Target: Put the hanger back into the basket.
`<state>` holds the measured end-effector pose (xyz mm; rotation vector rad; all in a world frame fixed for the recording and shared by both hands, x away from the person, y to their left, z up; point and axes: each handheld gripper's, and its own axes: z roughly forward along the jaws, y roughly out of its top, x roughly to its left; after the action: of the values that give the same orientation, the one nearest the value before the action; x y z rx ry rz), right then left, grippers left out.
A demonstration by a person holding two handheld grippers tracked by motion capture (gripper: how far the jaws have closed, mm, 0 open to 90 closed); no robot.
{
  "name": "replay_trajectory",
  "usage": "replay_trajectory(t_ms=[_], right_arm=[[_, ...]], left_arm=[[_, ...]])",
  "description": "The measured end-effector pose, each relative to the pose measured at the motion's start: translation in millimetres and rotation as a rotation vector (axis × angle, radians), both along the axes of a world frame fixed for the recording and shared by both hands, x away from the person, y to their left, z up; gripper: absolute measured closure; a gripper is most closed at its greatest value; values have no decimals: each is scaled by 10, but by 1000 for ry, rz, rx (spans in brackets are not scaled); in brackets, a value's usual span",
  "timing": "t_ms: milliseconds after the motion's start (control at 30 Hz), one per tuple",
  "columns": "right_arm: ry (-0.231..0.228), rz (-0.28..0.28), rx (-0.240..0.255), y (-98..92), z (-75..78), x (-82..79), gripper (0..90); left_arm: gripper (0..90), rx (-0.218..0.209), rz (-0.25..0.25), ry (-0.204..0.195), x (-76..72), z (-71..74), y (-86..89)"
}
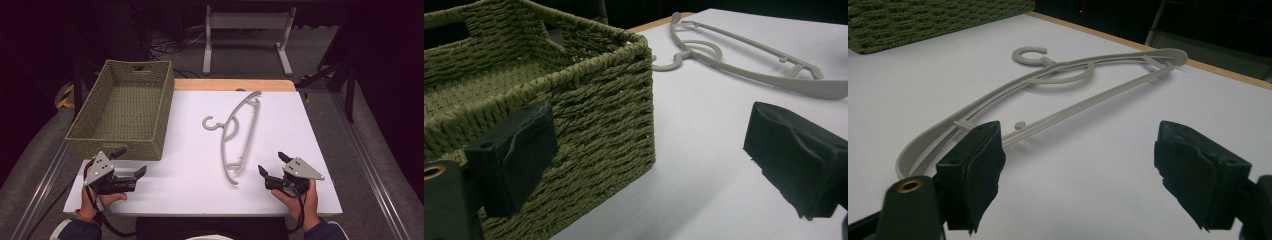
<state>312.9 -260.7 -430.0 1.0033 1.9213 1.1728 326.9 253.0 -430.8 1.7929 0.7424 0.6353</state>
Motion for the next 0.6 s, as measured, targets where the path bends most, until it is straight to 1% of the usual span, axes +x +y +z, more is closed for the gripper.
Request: replay_trajectory(t_ms=[67, 167, 233, 267, 300, 367, 400, 433, 467, 500, 533, 600], right_arm=[[1, 0, 0, -4, -2, 2, 204], [-8, 4, -6, -1, 7, -4, 204], [-5, 13, -3, 8, 7, 3, 205], [2, 14, -6, 19, 0, 11, 205], [9, 17, -5, 29, -7, 20, 205], [22, 23, -3, 52, -16, 32, 204], [27, 28, -7, 64, -14, 36, 203], [17, 34, -22, 90, -13, 44, 203], [17, 34, -22, 90, -13, 44, 203], [12, 40, -35, 109, -14, 51, 203], [16, 47, -41, 129, -20, 60, 203], [30, 59, -51, 173, -44, 76, 204]], left_arm=[[69, 2, 0, -2, -2, 0, -11], [56, 7, -15, 0, -2, -4, -38], [50, 21, -31, 11, 8, -7, -64], [43, 13, -36, 16, 13, -12, -73], [43, 25, -40, 23, 23, -10, -75], [37, 14, -50, 39, 30, -27, -77], [36, 22, -59, 42, 20, -35, -73], [36, 22, -59, 42, 20, -35, -73], [36, 26, -64, 41, 7, -37, -70], [36, 26, -67, 38, -2, -37, -69], [36, 34, -63, 39, -16, -30, -71], [36, 19, -69, 31, -30, -20, -78]])
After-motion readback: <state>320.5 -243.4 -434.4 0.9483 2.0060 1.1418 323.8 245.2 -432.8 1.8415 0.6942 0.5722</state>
